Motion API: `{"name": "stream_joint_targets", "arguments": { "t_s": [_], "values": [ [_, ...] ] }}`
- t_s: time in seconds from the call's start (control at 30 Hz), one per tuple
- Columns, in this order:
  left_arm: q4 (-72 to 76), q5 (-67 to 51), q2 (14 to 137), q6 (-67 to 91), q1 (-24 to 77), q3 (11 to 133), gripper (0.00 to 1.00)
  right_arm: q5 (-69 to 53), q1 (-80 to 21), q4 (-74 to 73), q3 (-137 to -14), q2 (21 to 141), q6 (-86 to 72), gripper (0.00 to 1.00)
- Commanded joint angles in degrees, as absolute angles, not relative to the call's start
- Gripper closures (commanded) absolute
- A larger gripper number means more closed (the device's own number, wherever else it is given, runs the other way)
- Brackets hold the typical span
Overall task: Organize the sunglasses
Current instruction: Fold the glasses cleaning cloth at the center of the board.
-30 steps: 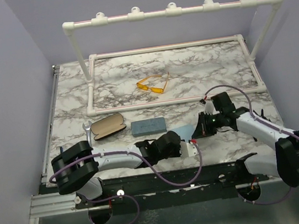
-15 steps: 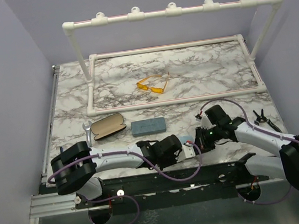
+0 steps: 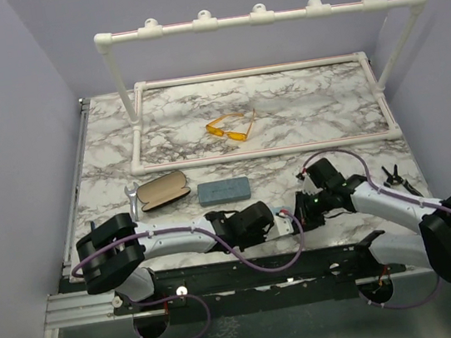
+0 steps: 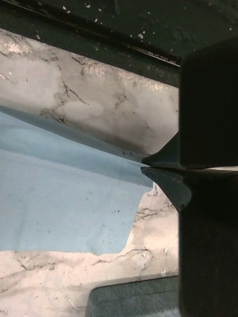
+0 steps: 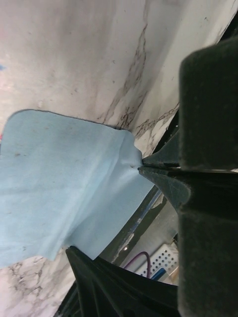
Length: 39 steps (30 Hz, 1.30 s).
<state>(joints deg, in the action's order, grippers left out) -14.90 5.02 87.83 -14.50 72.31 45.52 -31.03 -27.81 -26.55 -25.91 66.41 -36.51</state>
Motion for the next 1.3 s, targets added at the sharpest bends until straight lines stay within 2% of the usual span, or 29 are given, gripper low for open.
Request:
{"name": "stream_joint_targets", "arguments": {
  "t_s": [0.0, 0.37, 0.87, 1.27],
  "values": [
    [-14.04, 8.96, 86.62, -17.89, 71.49, 45.99, 1.0, -25.6, -28.04, -27.62, -28.51, 68.57, -36.78, 0.99],
    [-8.77, 11.5, 87.29, -25.1, 70.07, 44.91, 1.0, -20.76, -27.13, -26.25, -31.44, 71.3, -35.33, 1.0],
    [-10.44, 7.31, 87.28, -20.37, 69.94, 43.18, 1.0, -21.33, -26.9, -25.47, -31.56, 71.95, -35.58, 0.99],
    [-4.13, 10.32, 88.15, -23.71, 69.65, 41.58, 1.0, -18.68, -26.97, -25.67, -30.73, 72.37, -35.41, 0.99]
  ]
}}
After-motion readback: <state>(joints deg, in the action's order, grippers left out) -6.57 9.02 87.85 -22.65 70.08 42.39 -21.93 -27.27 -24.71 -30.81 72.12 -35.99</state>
